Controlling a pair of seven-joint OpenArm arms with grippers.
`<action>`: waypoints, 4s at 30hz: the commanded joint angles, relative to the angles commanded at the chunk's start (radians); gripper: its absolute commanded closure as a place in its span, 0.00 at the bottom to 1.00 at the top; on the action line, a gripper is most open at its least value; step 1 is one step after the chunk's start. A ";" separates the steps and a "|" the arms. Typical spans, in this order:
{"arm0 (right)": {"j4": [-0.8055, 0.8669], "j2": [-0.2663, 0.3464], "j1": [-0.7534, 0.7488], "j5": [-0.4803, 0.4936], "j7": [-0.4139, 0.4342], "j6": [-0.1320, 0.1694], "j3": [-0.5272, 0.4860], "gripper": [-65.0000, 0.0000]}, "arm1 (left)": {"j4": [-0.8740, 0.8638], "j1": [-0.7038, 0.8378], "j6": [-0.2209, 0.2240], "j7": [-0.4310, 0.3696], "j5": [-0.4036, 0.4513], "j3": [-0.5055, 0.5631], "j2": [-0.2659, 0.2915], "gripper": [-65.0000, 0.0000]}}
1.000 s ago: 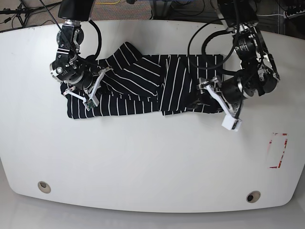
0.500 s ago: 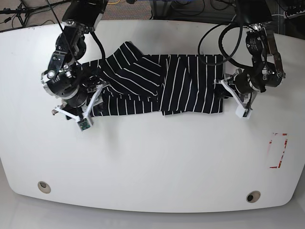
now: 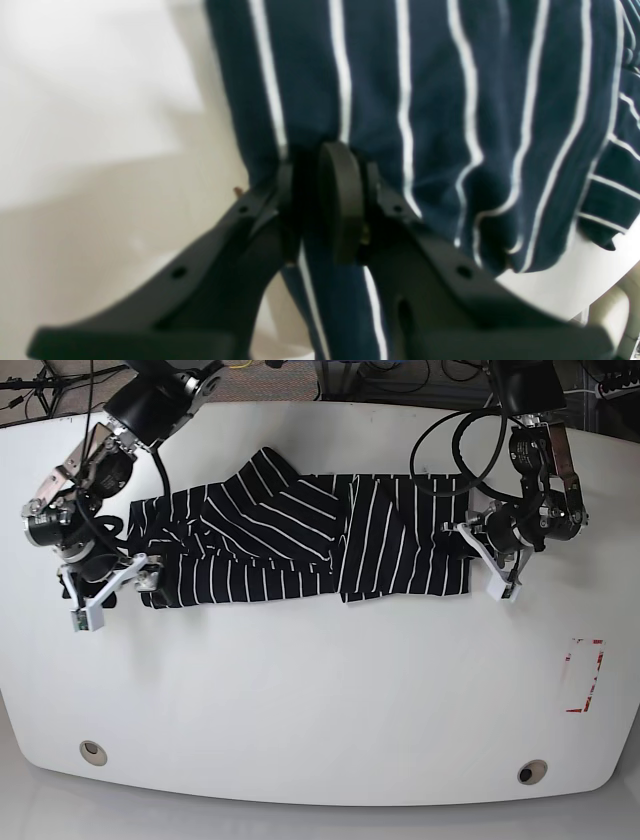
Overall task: Fold the T-shirt properly
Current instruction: 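Grasp both ends of the strip and lift them toward the middle, then fold the shirt ends together into a compact square with both grippers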
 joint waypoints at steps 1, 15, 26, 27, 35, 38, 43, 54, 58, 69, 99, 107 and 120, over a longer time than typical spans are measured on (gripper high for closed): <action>-0.025 0.014 0.002 0.014 0.000 0.000 0.008 0.07 | -0.006 0.000 -0.002 0.000 0.000 0.000 0.000 0.88; -0.565 0.278 0.018 0.195 0.143 0.000 0.044 0.07 | -0.043 0.003 -0.002 -0.032 0.000 0.000 -0.025 0.88; -0.563 0.204 -0.035 0.190 0.143 0.000 0.044 0.07 | -0.043 0.006 -0.002 -0.041 0.000 -0.002 -0.025 0.88; -0.563 0.193 -0.037 0.189 0.143 0.000 0.041 0.07 | -0.043 0.006 -0.002 -0.041 0.000 -0.002 -0.025 0.88; -0.535 0.138 -0.061 0.195 0.144 0.000 -0.055 0.07 | -0.043 0.006 -0.002 -0.041 0.000 -0.002 -0.028 0.88; -0.488 0.098 -0.066 0.190 0.144 0.000 -0.094 0.07 | -0.043 0.006 -0.002 -0.041 0.000 -0.002 -0.044 0.88; -0.420 0.069 -0.089 0.189 0.144 0.000 -0.138 0.14 | -0.044 0.006 -0.002 -0.041 0.000 -0.002 -0.051 0.88; -0.359 0.057 -0.092 0.187 0.144 0.000 -0.144 0.98 | -0.044 0.008 0.003 -0.041 0.000 -0.003 -0.051 0.88; -0.236 0.058 -0.118 0.193 0.127 0.000 -0.146 1.00 | -0.046 0.008 0.009 -0.041 0.002 -0.002 -0.040 0.88; 0.204 0.017 -0.175 0.192 0.018 0.000 -0.150 1.00 | -0.044 -0.003 0.163 -0.043 0.002 0.000 0.083 0.88; 0.341 -0.055 -0.170 -0.221 0.276 0.000 -0.878 1.00 | -0.293 -0.155 0.235 -0.100 -0.006 0.163 0.195 0.87; 0.341 -0.157 -0.178 -0.381 0.278 0.000 -0.895 1.00 | -0.292 -0.155 0.233 -0.100 -0.008 0.161 0.195 0.87; 0.339 -0.261 -0.153 -0.480 0.279 0.000 -0.927 0.98 | -0.292 -0.153 0.233 -0.100 -0.008 0.161 0.195 0.87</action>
